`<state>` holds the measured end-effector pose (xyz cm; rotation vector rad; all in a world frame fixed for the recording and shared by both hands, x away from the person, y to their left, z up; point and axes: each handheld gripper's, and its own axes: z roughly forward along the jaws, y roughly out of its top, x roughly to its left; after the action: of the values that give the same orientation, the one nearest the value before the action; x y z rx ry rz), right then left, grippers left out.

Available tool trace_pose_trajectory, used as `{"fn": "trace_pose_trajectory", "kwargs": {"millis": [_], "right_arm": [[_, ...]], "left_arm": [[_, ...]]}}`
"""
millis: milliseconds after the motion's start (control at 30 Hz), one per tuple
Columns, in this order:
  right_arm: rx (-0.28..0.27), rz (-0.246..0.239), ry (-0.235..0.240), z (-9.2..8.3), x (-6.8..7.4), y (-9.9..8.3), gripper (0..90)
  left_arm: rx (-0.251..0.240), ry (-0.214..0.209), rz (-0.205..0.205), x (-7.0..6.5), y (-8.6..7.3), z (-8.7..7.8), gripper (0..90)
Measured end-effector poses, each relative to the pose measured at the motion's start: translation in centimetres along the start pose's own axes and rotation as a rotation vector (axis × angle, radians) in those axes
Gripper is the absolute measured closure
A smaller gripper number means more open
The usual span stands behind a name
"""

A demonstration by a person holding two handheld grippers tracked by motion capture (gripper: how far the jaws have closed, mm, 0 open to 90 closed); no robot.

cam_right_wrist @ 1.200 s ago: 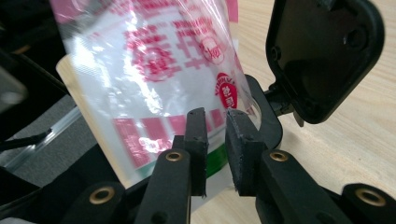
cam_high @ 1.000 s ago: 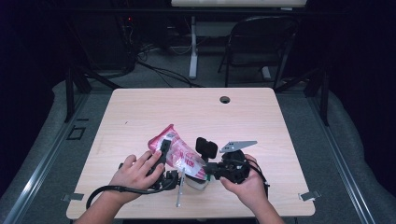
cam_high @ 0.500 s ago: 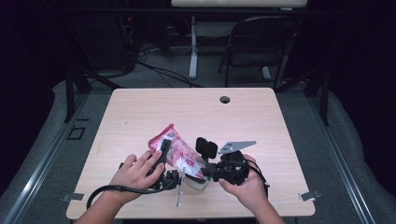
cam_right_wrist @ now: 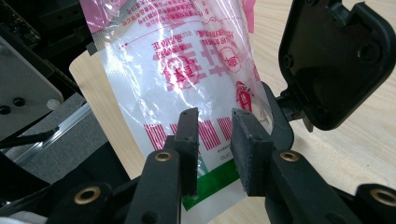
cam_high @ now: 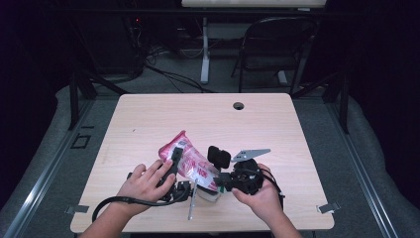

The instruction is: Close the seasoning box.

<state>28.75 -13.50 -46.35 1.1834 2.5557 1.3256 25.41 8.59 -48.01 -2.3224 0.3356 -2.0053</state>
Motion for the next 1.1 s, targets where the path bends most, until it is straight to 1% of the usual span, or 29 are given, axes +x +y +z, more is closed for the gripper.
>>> {"fn": "trace_pose_trajectory", "kwargs": {"millis": [67, 233, 267, 367, 400, 433, 467, 533, 567, 600, 633, 667, 700, 733, 767, 800, 833, 900, 967, 1033, 1100], "right_arm": [[0.004, -0.002, 0.001, 0.0, 0.0, 0.0, 72.5], [0.011, -0.008, -0.001, 0.2, 0.2, 0.0, 72.5], [0.014, -0.01, 0.001, 0.2, 0.1, 0.0, 72.5], [0.01, -0.004, 0.0, 0.4, 0.1, 0.0, 72.5], [0.008, -0.004, 0.0, 0.4, 0.1, 0.0, 72.6], [0.008, -0.004, 0.001, 0.4, 0.1, 0.0, 72.6], [0.005, -0.001, 0.0, 0.5, 0.1, 0.0, 72.6], [0.005, 0.001, 0.001, 0.6, 0.1, 0.0, 72.6], [0.007, 0.0, 0.0, 0.6, 0.1, 0.0, 72.6], [0.006, 0.0, 0.002, 0.6, 0.1, 0.0, 72.7], [0.006, 0.001, 0.002, 0.6, 0.0, 0.0, 72.7], [0.005, 0.001, 0.002, 0.6, 0.0, 0.0, 72.7], [0.004, 0.0, 0.0, 0.6, 0.0, 0.0, 72.7], [0.002, -0.001, -0.001, 0.6, 0.0, 0.0, 72.7], [0.005, -0.004, -0.004, 0.6, 0.0, 0.0, 72.7], [0.0, -0.002, -0.012, 0.6, 0.0, 0.0, 72.8], [-0.017, 0.0, -0.022, 0.5, -0.1, 0.0, 73.2], [-0.028, 0.007, -0.029, 0.4, -0.4, 0.1, 73.3], [-0.026, 0.016, -0.04, 0.4, -0.7, 0.3, 73.3], [-0.019, 0.017, -0.047, 0.5, -1.0, 0.3, 73.2], [-0.017, 0.018, -0.066, 0.7, -1.2, 0.4, 72.7]], "left_arm": [[-0.003, 0.015, 0.01, 0.1, 0.0, -0.1, 70.3], [-0.006, 0.017, 0.008, 0.1, 0.0, -0.1, 70.2], [-0.005, 0.008, 0.003, 0.1, 0.0, -0.1, 70.3], [-0.002, 0.014, 0.01, 0.2, 0.0, -0.1, 70.3], [0.0, 0.008, -0.001, 0.1, 0.0, -0.1, 70.3], [0.002, 0.006, 0.0, 0.2, 0.0, -0.1, 70.3], [-0.001, 0.016, 0.002, 0.1, 0.0, -0.1, 70.3], [0.0, 0.008, -0.002, 0.1, 0.0, -0.1, 70.3], [0.0, 0.01, 0.002, 0.2, 0.0, -0.1, 70.3], [-0.004, 0.024, 0.014, 0.2, 0.0, -0.1, 70.3], [-0.003, 0.022, 0.013, 0.2, 0.0, -0.1, 70.3], [0.002, 0.009, 0.004, 0.2, 0.0, -0.1, 70.3], [0.003, 0.008, 0.004, 0.2, 0.0, -0.1, 70.3], [-0.001, 0.021, 0.014, 0.3, 0.0, -0.1, 70.3], [-0.003, 0.021, 0.009, 0.2, 0.0, -0.2, 70.4], [-0.003, 0.022, 0.015, 0.3, 0.0, -0.2, 70.4], [-0.003, 0.021, 0.012, 0.3, 0.0, -0.2, 70.4], [-0.002, 0.02, 0.013, 0.3, -0.1, -0.2, 70.5], [-0.002, 0.025, 0.01, 0.3, -0.1, -0.2, 70.5], [0.001, 0.019, 0.004, 0.3, -0.1, -0.2, 70.6], [-0.001, 0.026, 0.014, 0.4, 0.0, -0.3, 70.6]]}}
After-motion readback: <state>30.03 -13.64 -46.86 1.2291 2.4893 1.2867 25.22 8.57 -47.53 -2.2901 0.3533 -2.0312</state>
